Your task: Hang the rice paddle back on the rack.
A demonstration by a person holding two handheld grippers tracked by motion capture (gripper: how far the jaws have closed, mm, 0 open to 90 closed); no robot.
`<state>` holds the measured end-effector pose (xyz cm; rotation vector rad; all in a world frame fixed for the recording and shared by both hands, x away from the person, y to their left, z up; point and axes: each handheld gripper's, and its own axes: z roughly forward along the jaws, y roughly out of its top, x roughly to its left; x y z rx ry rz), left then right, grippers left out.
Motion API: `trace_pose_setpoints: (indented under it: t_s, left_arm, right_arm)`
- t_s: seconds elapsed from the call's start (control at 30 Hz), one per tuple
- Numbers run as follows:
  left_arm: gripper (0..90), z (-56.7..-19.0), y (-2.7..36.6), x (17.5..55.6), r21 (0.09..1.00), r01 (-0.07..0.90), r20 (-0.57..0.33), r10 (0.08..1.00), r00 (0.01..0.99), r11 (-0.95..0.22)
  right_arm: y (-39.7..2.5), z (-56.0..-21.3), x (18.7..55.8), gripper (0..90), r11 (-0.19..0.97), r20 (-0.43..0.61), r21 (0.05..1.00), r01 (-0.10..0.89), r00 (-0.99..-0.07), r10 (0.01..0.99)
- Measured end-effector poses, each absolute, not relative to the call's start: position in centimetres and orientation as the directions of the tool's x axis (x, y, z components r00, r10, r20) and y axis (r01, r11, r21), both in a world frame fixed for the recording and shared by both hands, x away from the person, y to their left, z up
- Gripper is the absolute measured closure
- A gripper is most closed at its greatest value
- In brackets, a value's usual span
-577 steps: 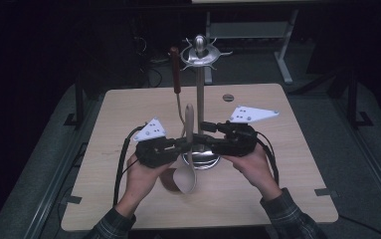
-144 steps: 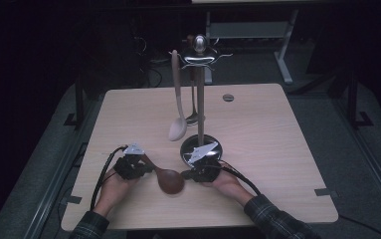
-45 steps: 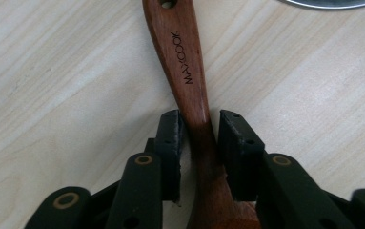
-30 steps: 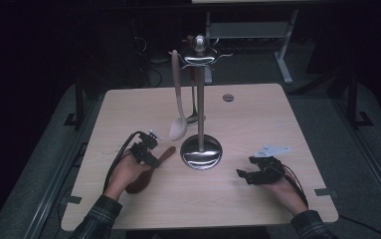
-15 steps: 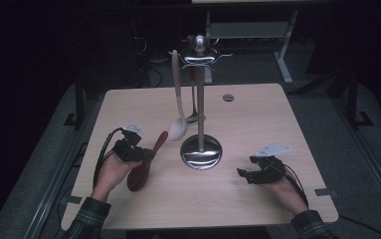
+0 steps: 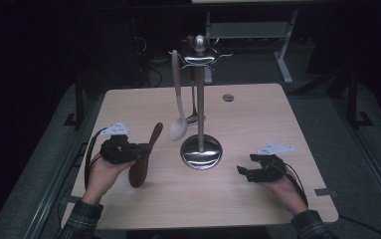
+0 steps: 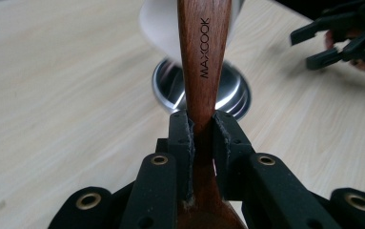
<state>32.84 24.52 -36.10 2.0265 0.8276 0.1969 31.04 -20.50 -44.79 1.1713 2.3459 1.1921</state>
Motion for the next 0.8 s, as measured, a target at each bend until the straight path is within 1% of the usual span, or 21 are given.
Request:
trace_pose_setpoints:
  t_s: [0.23, 0.3, 0.5, 0.6, 0.67, 0.8]
  left_arm:
    - [78.7, -34.8, 23.4, 31.6, 0.851, 0.416, -0.174, 0.575, 0.8, -0.321]
    - [78.7, -34.4, 22.6, 31.1, 0.869, 0.391, -0.169, 0.56, 0.811, -0.304]
    - [78.7, -34.4, 20.5, 30.6, 0.876, 0.38, -0.167, 0.555, 0.815, -0.296]
    - [78.7, -34.5, 19.3, 30.5, 0.875, 0.375, -0.162, 0.547, 0.822, -0.305]
    - [78.7, -34.5, 18.6, 30.4, 0.88, 0.366, -0.154, 0.547, 0.823, -0.303]
    - [78.7, -34.5, 17.3, 30.3, 0.885, 0.365, -0.156, 0.555, 0.817, -0.289]
  right_arm:
    - [-20.0, -43.7, 30.9, 30.4, 0.315, 0.134, 0.788, 0.528, -0.648, 0.75]
    - [-19.7, -42.8, 30.9, 32.5, 0.291, 0.158, 0.801, 0.523, -0.654, 0.74]
    - [-18.3, -40.4, 30.9, 39.6, 0.249, 0.188, 0.837, 0.487, -0.684, 0.704]
    - [-17.4, -39.4, 31.1, 46.2, 0.249, 0.189, 0.848, 0.468, -0.706, 0.682]
    - [-16.8, -38.8, 31.1, 48.9, 0.248, 0.191, 0.857, 0.451, -0.727, 0.659]
    - [-15.5, -37.4, 30.9, 51.5, 0.23, 0.204, 0.878, 0.42, -0.763, 0.613]
